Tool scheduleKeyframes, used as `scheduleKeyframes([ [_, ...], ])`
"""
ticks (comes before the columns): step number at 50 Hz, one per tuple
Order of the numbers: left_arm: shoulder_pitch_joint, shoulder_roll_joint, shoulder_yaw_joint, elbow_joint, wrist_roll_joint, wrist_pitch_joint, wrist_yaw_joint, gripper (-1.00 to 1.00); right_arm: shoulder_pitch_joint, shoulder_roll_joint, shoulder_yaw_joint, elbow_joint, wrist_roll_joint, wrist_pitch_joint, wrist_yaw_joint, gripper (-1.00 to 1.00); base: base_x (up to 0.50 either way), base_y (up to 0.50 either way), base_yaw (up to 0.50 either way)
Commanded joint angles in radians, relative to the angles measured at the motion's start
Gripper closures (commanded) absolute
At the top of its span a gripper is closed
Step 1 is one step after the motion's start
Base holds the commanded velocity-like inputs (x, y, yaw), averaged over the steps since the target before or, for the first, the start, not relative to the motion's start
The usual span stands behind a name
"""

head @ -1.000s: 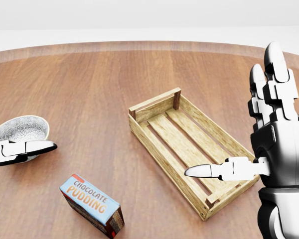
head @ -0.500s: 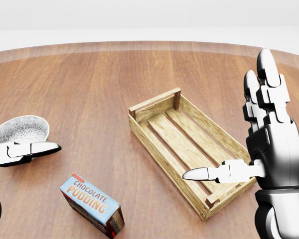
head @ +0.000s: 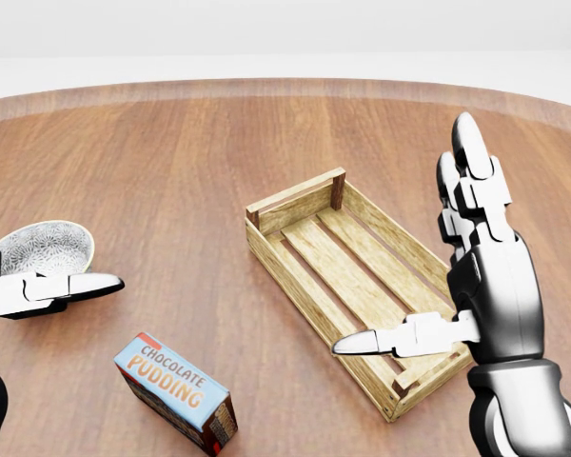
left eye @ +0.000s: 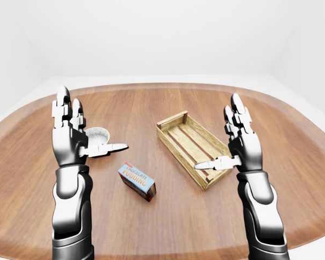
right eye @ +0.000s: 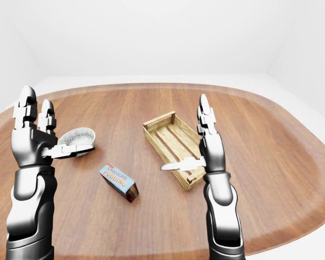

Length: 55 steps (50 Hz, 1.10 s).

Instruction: Pick up the chocolate pudding and put it in the tray.

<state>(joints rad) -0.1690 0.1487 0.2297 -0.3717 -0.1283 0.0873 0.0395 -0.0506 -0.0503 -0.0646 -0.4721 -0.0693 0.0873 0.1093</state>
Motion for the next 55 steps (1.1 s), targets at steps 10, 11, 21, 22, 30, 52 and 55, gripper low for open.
scheduleKeyframes([
  [10, 0.002, -0.006, 0.013, -0.018, -0.036, 0.0, -0.007, -1.0, -0.005, 0.027, 0.086, 0.134, -0.088, 0.0, 0.016, -1.0, 0.0, 0.0, 0.0],
  [11, 0.001, -0.005, 0.014, -0.018, -0.037, 0.0, -0.007, -1.0, -0.006, 0.027, 0.087, 0.136, -0.09, 0.0, 0.017, -1.0, 0.0, 0.0, 0.0],
  [21, 0.002, -0.006, 0.011, 0.012, -0.034, 0.0, -0.011, -1.0, -0.013, 0.036, 0.111, 0.155, -0.11, 0.0, 0.021, -1.0, 0.0, 0.0, 0.0],
  [22, 0.001, -0.006, 0.011, 0.011, -0.034, 0.0, -0.011, -1.0, -0.015, 0.038, 0.113, 0.153, -0.112, 0.0, 0.021, -1.0, 0.0, 0.0, 0.0],
  [30, 0.0, -0.004, 0.012, 0.008, -0.035, 0.0, -0.01, -1.0, -0.023, 0.043, 0.135, 0.157, -0.133, 0.0, 0.03, -1.0, 0.0, 0.0, 0.0],
  [52, 0.002, -0.006, 0.011, 0.0, -0.032, 0.0, -0.012, -1.0, -0.064, 0.078, 0.206, 0.26, -0.198, 0.0, 0.041, -1.0, 0.0, 0.0, 0.0],
  [55, 0.003, -0.006, 0.011, -0.002, -0.032, 0.0, -0.012, -1.0, -0.067, 0.083, 0.217, 0.263, -0.213, 0.0, 0.046, -1.0, 0.0, 0.0, 0.0],
])
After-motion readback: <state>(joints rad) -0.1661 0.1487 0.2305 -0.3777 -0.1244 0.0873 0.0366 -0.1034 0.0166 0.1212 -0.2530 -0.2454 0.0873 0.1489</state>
